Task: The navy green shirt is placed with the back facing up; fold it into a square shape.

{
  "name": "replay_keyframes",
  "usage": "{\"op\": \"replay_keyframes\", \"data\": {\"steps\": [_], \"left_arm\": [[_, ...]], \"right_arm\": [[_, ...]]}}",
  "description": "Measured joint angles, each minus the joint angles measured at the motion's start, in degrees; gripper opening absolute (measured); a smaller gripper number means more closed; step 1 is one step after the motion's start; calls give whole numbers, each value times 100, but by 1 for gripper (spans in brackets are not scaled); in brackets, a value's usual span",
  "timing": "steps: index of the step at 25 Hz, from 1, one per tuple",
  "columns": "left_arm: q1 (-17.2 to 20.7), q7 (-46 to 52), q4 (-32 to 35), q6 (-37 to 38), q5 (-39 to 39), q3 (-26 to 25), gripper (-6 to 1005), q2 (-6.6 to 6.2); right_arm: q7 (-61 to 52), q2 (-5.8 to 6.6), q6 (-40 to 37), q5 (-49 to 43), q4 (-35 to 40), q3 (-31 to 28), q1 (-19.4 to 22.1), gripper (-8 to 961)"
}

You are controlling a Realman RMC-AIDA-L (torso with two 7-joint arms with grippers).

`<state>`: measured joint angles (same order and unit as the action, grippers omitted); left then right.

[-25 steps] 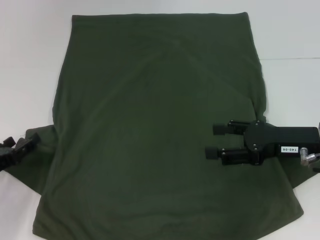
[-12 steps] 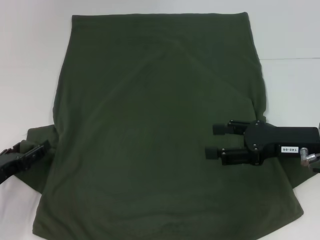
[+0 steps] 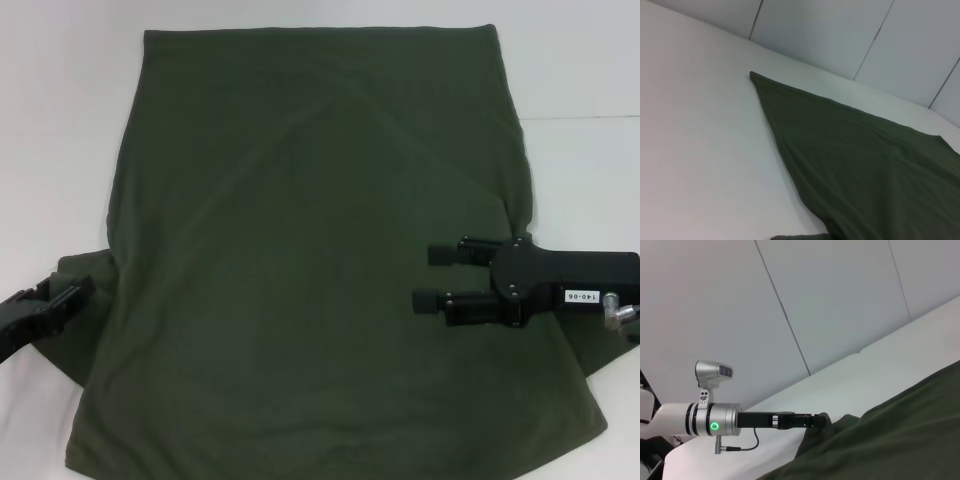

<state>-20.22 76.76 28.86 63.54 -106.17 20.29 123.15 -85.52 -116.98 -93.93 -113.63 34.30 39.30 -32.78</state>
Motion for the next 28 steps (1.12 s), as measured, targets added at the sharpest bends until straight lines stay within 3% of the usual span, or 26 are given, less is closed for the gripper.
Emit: {"op": "replay_keyframes", "data": {"steps": [6, 12, 23, 28], "left_arm": [[9, 12, 45, -69, -3, -5, 485, 17], [-29, 14, 52, -124, -3, -2, 245, 17], [-61, 17, 147, -143, -1, -6, 42, -11], [-43, 98, 378, -394, 31, -31, 16, -7]], "right_arm": [[0, 0, -11, 30, 12, -2, 24, 905], [0, -5, -12, 33, 8, -21, 27, 905], [21, -72, 20, 53, -12, -90, 27, 903], [25, -139, 54, 61, -11, -115, 19, 903]]}}
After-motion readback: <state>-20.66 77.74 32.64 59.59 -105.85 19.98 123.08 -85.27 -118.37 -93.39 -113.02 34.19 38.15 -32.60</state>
